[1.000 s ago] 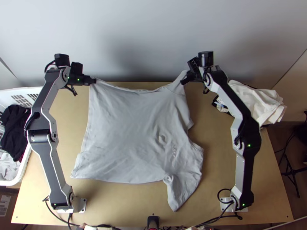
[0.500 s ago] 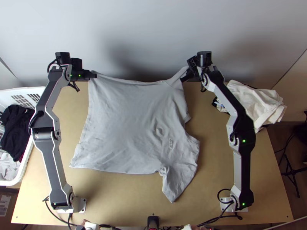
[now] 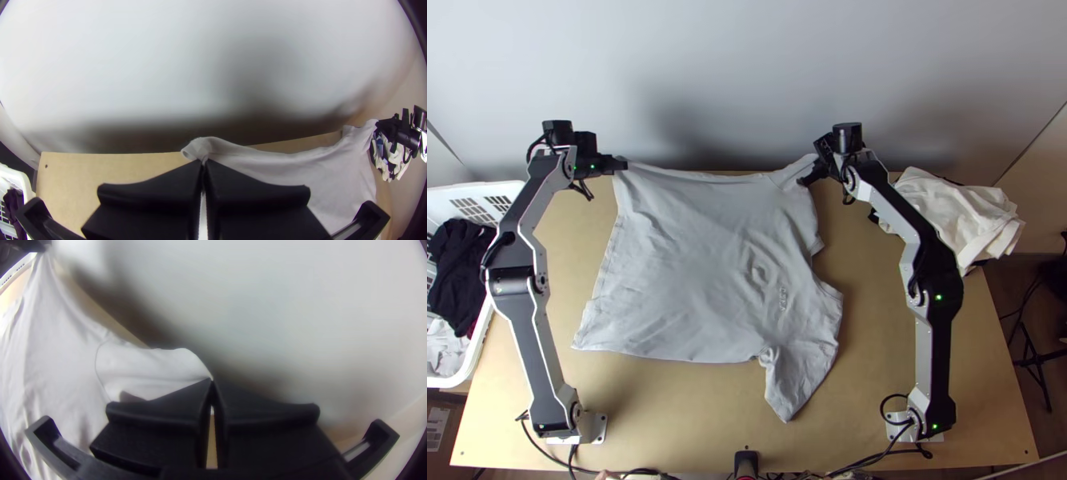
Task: Fold the t-shirt
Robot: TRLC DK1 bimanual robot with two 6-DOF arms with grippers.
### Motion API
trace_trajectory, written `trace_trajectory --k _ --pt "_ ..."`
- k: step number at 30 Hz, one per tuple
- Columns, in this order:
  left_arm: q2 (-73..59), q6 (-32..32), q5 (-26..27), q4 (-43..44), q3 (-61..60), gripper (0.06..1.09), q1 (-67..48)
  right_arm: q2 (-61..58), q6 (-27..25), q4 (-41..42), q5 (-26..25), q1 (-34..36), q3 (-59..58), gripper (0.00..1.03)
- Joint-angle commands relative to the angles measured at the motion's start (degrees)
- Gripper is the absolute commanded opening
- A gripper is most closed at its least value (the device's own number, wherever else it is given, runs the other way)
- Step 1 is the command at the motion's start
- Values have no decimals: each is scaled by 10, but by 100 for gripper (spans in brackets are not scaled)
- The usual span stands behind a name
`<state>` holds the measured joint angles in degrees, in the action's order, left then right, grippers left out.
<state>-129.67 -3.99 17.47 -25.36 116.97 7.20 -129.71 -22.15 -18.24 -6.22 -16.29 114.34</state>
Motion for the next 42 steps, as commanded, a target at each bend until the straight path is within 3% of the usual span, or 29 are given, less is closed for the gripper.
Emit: trace_trajectory --k 1,14,25,42 --pt "84 8 0 70 -124 9 -7 58 1 25 0 -10 -76 3" --pt "254 10 1 129 -356 9 8 244 7 44 1 -50 -279 3" --pt "330 -10 7 128 -440 9 35 404 11 44 2 -67 -448 3" --pt "426 -22 9 118 -549 9 26 521 55 -43 24 -96 -526 3"
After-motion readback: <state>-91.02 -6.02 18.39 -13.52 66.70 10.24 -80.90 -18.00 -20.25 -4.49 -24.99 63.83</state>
